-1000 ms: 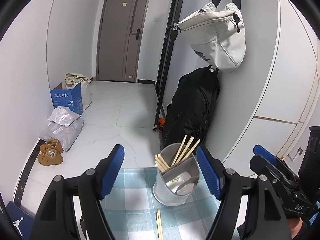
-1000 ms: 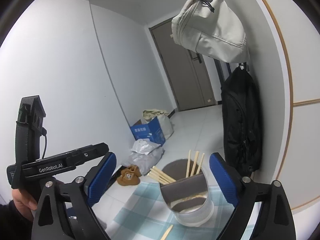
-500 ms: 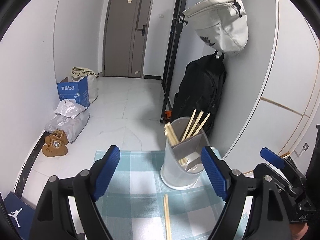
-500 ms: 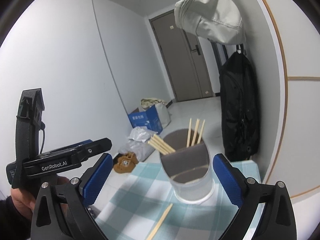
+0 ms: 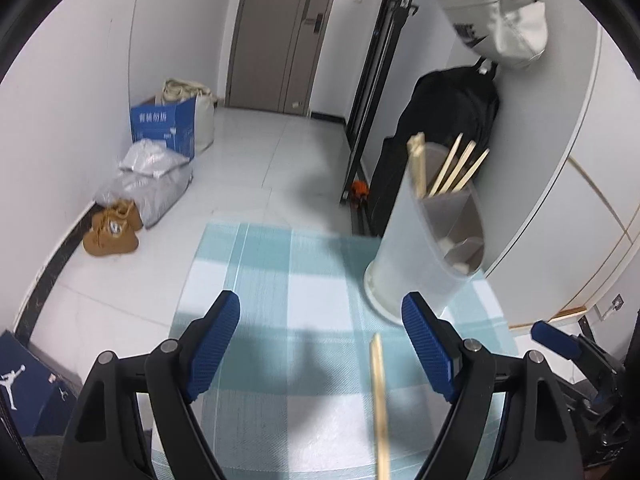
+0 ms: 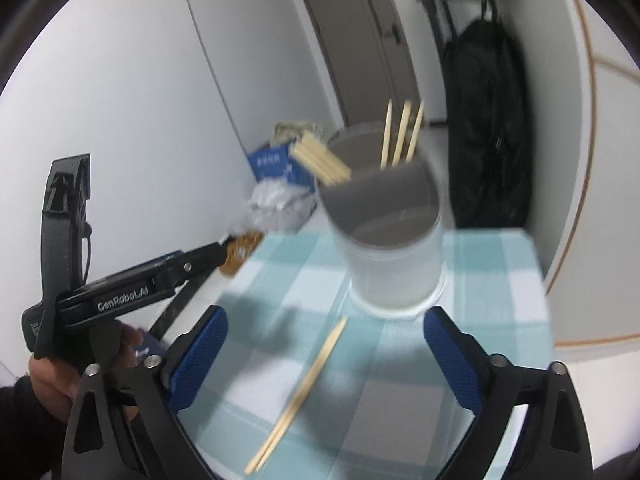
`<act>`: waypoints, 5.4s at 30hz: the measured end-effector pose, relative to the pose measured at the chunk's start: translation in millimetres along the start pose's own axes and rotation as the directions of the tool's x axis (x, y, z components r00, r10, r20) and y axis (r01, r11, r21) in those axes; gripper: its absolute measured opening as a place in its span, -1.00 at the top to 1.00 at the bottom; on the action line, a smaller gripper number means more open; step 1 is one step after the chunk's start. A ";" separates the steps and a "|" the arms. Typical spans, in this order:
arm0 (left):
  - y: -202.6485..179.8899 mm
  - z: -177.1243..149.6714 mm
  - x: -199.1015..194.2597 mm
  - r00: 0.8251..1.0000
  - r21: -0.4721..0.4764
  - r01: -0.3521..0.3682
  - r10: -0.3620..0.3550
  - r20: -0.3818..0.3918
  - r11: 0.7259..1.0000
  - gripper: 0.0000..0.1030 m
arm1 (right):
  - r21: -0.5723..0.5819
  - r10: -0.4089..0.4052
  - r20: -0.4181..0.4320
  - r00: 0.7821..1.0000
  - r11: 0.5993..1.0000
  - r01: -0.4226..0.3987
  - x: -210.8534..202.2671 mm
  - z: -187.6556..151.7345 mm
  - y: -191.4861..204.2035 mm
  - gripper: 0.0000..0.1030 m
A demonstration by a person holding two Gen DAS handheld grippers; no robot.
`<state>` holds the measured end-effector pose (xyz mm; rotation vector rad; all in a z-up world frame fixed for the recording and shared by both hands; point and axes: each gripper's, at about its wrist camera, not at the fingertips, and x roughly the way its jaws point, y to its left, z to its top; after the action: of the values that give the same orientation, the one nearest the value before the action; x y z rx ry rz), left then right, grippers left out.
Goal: Organize utensils
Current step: 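Lower the right gripper to the last chopsticks on the cloth and grasp one, then lift the chopstick with the right gripper while the left gripper grasps the last chopstick, then carry the chopstick in the left gripper over the utensil holder and lower it in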
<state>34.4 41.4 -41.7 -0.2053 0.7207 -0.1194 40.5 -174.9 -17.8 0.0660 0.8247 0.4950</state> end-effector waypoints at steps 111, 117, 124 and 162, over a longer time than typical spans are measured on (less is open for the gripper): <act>23.0 -17.9 57.1 0.945 -0.028 -0.014 0.004 -0.328 0.999 -0.55 | 0.545 0.109 -0.124 0.986 0.838 -0.024 47.4 -12.8 -91.9 0.90; -6.8 -19.7 55.8 0.929 0.068 0.049 -0.021 -0.370 0.996 -0.55 | 0.649 0.132 -0.072 0.989 0.758 -0.054 31.3 -37.4 -123.6 0.90; -29.0 -16.7 70.0 0.898 0.142 0.027 0.038 -0.438 0.989 -0.55 | 0.808 0.161 0.008 0.987 0.581 -0.101 24.5 -58.0 -162.1 0.90; -33.3 -3.0 84.3 0.835 0.106 -0.006 0.063 -0.546 0.994 0.98 | 0.794 0.107 0.082 0.991 0.594 -0.130 4.9 -40.5 -177.5 0.89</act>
<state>94.0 -6.5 -90.5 -0.0565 1.2927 -0.1831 84.6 -335.1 -92.3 0.9826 0.9700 0.2042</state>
